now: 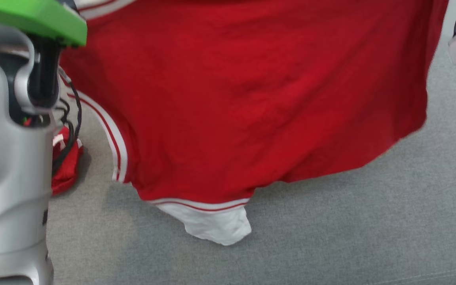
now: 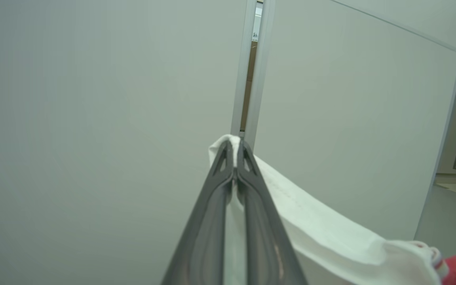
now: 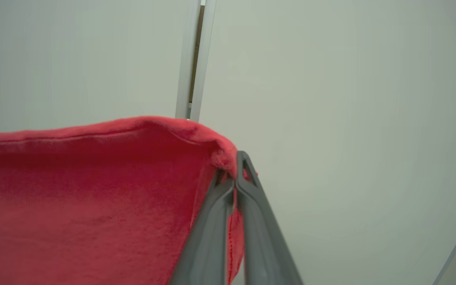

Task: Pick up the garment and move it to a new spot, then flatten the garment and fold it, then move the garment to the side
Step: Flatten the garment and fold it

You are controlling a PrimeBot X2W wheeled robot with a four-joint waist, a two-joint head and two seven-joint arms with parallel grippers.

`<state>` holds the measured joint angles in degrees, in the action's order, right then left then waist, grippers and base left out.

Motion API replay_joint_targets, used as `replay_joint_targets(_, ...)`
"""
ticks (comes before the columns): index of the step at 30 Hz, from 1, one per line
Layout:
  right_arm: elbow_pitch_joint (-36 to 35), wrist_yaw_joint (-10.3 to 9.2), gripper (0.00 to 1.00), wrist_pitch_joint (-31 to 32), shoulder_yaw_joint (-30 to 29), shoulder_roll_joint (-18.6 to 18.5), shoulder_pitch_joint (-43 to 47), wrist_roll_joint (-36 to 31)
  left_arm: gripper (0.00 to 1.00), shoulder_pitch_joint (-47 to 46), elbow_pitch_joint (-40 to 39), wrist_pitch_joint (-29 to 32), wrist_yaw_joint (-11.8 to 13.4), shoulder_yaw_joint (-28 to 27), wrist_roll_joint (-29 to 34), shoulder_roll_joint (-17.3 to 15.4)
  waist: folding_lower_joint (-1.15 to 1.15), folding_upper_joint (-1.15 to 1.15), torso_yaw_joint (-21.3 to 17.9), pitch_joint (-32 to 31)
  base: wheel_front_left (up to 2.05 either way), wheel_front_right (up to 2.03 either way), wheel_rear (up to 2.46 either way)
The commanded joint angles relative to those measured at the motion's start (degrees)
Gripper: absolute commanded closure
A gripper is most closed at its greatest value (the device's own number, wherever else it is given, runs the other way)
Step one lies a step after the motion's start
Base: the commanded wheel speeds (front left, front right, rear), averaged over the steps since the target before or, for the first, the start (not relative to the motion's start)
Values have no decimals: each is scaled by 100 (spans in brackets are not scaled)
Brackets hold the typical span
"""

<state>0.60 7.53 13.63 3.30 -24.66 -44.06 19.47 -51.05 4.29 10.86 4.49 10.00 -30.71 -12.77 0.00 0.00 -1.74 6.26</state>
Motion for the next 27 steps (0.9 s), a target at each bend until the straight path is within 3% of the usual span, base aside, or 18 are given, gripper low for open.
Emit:
replay_joint_targets(1,423,-8,100,-126,222,-84,-405,17,100,-442,417,-79,-74,16,79,20,0,0,-84,908,0,0,0)
replay_joint_targets(8,2794,-9,100,-934,1371,-248,-2542,465,100,-2428,2690,-820,-317,17,319,49,0,0,64,1612,0,0,0)
replay_joint_targets(16,4827,-10,100,-2502,1381,-46,-4206,155,100,-4108,4287,-2006,-446,32,549,145,0,0,284,1951,0,0,0)
replay_joint_targets(22,5456,-9,100,-2872,1493,179,-4167,146,100,-4186,4932,-2526,-774,60,479,385,0,0,408,2045,0,0,0)
replay_joint_targets(27,5396,-9,100,-2884,1541,144,-3495,372,100,-3612,5055,-2607,-989,80,460,584,0,0,499,2100,0,0,0)
